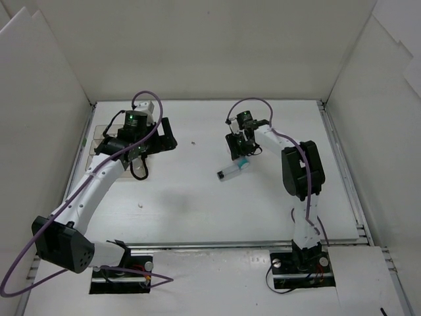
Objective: Organize the makeup
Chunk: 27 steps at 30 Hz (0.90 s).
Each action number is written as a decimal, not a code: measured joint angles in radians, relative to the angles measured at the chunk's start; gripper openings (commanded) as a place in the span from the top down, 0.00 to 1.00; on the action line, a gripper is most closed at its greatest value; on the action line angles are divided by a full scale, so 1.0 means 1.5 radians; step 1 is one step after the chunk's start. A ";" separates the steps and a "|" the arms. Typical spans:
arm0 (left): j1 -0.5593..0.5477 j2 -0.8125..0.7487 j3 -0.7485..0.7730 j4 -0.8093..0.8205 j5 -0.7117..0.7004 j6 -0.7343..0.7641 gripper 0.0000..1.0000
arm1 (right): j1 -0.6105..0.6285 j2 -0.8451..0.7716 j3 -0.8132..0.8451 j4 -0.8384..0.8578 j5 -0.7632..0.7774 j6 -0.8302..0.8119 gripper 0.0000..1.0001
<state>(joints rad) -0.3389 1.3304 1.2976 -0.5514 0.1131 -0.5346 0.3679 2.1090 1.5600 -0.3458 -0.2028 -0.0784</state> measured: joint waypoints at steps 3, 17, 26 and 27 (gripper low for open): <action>0.000 0.001 0.000 0.001 0.014 0.000 0.11 | -0.006 0.014 0.022 -0.011 -0.009 -0.004 0.95; -0.001 0.061 0.058 0.031 0.146 -0.038 0.14 | -0.017 -0.142 -0.026 -0.018 0.025 -0.019 1.00; -0.035 0.089 0.067 0.180 0.286 -0.149 0.12 | 0.046 -0.419 -0.130 0.033 -0.017 0.008 1.00; -0.042 0.092 0.067 0.194 0.294 -0.157 0.12 | 0.051 -0.433 -0.142 0.033 -0.026 0.015 1.00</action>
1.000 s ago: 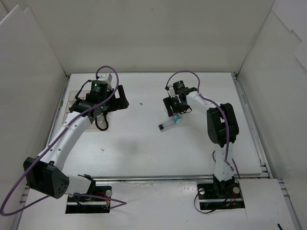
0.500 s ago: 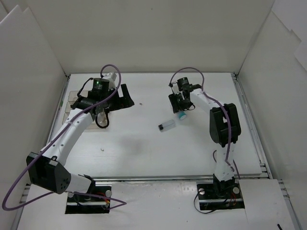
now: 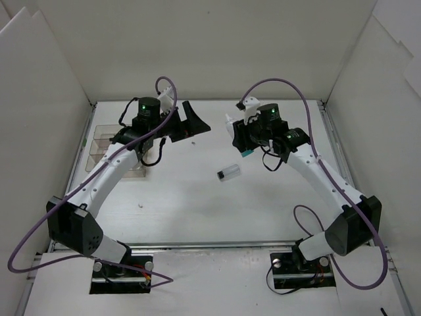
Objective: Organize the makeup
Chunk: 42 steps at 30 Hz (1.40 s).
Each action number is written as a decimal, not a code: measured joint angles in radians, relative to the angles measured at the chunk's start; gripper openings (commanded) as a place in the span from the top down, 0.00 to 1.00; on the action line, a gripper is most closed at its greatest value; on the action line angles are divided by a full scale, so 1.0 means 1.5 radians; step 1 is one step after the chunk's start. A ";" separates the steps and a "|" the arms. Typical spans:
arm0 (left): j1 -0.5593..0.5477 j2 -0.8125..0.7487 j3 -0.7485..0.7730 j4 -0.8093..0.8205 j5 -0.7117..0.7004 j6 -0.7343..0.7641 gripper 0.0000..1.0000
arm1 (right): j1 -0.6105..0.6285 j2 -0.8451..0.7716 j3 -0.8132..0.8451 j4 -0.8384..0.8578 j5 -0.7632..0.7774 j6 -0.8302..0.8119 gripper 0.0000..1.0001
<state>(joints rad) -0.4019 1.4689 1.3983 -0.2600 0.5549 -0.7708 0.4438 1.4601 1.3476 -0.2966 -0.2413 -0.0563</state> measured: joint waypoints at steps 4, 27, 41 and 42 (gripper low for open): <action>-0.028 0.018 -0.005 0.065 0.031 -0.038 0.12 | 0.011 -0.039 -0.049 0.008 -0.020 0.031 1.00; -0.134 0.097 -0.015 0.220 0.008 -0.144 0.49 | 0.033 -0.122 -0.095 0.084 -0.077 0.125 1.00; -0.139 0.106 -0.027 0.284 0.013 -0.169 1.00 | 0.036 -0.122 -0.097 0.092 -0.057 0.137 0.26; -0.139 0.106 -0.027 0.283 0.012 -0.168 1.00 | 0.037 -0.122 -0.097 0.099 -0.056 0.142 0.22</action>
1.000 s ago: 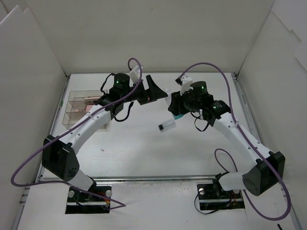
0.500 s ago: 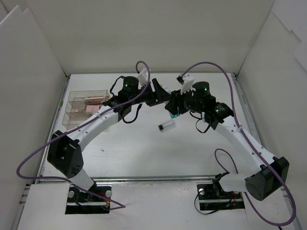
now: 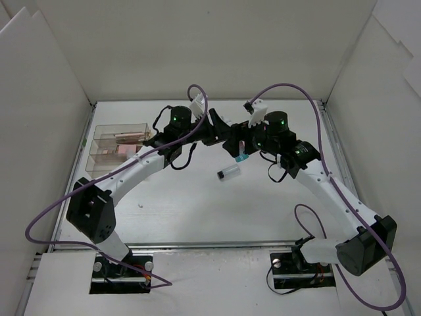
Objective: Organize the makeup
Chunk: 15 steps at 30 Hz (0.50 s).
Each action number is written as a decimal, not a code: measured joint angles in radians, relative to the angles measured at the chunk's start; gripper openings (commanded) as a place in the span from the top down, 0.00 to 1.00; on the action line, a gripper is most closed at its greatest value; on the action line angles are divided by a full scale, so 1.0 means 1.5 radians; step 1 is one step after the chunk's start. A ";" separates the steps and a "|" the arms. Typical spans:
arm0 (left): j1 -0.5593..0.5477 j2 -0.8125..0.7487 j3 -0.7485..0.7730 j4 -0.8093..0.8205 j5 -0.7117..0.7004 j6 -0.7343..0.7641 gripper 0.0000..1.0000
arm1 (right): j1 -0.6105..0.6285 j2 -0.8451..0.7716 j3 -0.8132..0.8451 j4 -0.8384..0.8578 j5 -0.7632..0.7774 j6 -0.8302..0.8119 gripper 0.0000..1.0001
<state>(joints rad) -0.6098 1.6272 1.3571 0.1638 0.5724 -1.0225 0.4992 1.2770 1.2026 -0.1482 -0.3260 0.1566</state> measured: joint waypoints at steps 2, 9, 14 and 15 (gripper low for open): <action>0.000 0.000 0.000 -0.009 -0.005 0.012 1.00 | 0.000 0.000 0.000 0.010 0.005 -0.001 0.16; 0.022 -0.028 -0.017 -0.078 -0.053 0.085 1.00 | 0.000 -0.027 -0.001 -0.005 0.057 -0.014 0.08; 0.094 -0.102 -0.020 -0.179 -0.140 0.192 1.00 | -0.009 -0.099 -0.031 -0.028 0.101 -0.036 0.07; 0.114 -0.125 -0.020 -0.200 -0.166 0.217 1.00 | -0.015 -0.116 -0.041 -0.033 0.106 -0.037 0.07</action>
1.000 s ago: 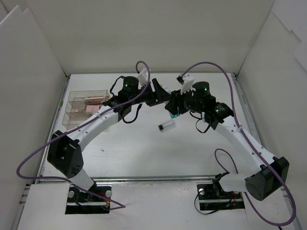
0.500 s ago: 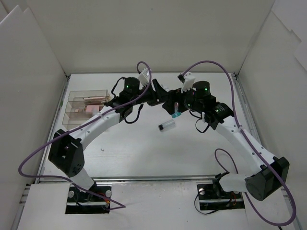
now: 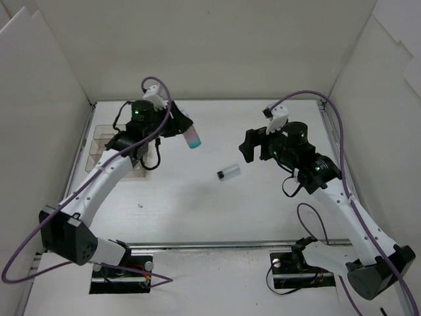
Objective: Organize the makeup
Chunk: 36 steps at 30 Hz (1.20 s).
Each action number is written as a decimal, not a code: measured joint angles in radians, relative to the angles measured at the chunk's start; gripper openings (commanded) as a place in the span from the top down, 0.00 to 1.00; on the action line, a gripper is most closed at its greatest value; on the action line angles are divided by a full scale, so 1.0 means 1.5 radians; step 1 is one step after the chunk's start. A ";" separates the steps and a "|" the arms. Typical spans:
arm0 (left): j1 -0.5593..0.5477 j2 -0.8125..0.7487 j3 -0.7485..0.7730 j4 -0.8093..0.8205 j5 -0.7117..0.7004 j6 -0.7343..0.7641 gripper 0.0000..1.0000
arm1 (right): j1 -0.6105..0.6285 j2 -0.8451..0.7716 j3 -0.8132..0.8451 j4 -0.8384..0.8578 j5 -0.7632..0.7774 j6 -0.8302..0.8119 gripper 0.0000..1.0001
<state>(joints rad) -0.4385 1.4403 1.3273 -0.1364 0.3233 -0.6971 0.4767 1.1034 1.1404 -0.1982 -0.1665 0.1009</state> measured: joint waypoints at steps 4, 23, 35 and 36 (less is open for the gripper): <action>0.074 -0.105 -0.009 -0.048 -0.120 0.103 1.00 | -0.023 -0.043 -0.035 -0.016 0.009 0.000 0.07; 0.260 -0.180 -0.314 0.064 -0.414 0.283 1.00 | -0.029 -0.073 -0.101 -0.039 0.004 -0.001 0.06; 0.282 -0.099 -0.358 0.265 -0.421 0.285 1.00 | -0.029 -0.083 -0.105 -0.040 0.006 -0.010 0.06; 0.282 -0.089 -0.358 0.273 -0.422 0.283 1.00 | -0.029 -0.082 -0.105 -0.040 0.008 -0.011 0.06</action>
<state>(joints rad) -0.0158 1.3071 0.7902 0.2726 -0.3099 -0.2733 0.4332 0.9798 0.9833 -0.2577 -0.1551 0.0849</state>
